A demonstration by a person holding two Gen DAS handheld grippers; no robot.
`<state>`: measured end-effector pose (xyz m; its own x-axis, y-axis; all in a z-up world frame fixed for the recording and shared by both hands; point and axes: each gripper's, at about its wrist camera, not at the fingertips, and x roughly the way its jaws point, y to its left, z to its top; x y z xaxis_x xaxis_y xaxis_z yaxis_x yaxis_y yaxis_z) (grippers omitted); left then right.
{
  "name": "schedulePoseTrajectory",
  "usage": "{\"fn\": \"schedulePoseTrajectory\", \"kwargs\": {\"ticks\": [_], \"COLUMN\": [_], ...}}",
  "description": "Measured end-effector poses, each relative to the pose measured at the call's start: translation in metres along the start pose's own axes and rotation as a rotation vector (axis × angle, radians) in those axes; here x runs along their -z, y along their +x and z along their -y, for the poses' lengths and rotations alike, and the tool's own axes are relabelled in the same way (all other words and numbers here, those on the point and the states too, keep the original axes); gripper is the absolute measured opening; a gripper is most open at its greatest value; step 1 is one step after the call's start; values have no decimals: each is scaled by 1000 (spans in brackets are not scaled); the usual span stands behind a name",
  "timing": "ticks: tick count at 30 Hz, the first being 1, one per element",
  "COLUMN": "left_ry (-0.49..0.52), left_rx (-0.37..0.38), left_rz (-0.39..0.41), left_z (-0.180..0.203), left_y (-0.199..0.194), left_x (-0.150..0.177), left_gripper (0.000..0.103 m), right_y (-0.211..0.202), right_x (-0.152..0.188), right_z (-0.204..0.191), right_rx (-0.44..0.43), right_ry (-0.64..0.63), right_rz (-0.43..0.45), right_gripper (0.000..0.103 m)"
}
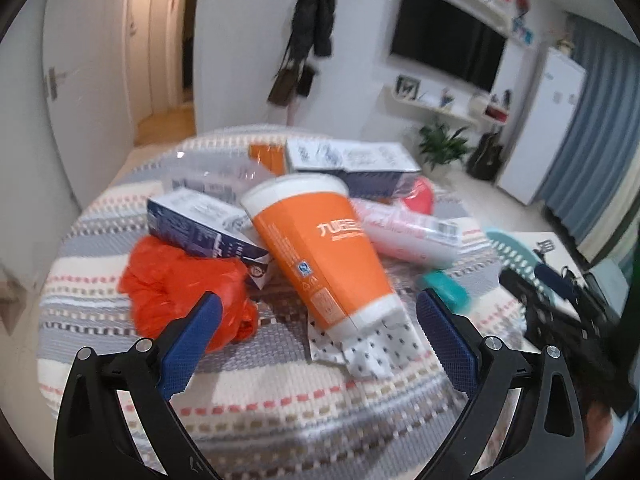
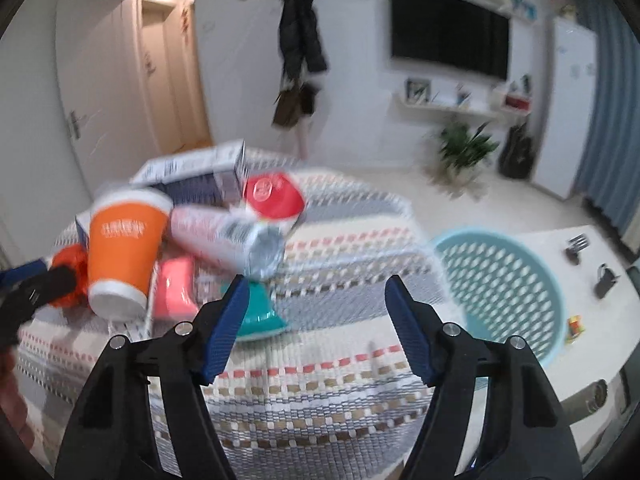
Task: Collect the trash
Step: 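Grasp the orange paper cup with the left tool while the right tool grasps the teal soap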
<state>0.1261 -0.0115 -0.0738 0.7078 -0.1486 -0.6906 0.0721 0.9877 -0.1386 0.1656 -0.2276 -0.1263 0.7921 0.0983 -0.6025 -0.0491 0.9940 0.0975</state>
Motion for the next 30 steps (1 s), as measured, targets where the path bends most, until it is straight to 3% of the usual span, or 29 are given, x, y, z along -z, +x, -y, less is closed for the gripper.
{"fn": "schedulePoseTrajectory", "kwargs": {"ticks": [4, 9, 14, 20, 23, 30], "left_ry": [-37, 9, 11, -5, -8, 16], "left_rx": [-18, -68, -61, -22, 6, 36], "left_rz": [-60, -109, -140, -106, -80, 27], "left_z": [3, 20, 18, 6, 2, 1], "left_y": [33, 62, 74, 62, 52, 10], "left_x": [-9, -15, -14, -9, -8, -11], "left_gripper": [93, 91, 71, 63, 61, 59], "right_y": [19, 38, 47, 66, 73, 44], "right_x": [7, 3, -3, -2, 3, 2], "right_z": [-9, -15, -24, -41, -51, -71], "right_rx": [-44, -123, -140, -134, -148, -188], "right_ry": [-50, -45, -68, -104, -129, -172], "right_rz": [-55, -104, -131, -186, -211, -135], "right_gripper": [66, 66, 66, 66, 42, 39]}}
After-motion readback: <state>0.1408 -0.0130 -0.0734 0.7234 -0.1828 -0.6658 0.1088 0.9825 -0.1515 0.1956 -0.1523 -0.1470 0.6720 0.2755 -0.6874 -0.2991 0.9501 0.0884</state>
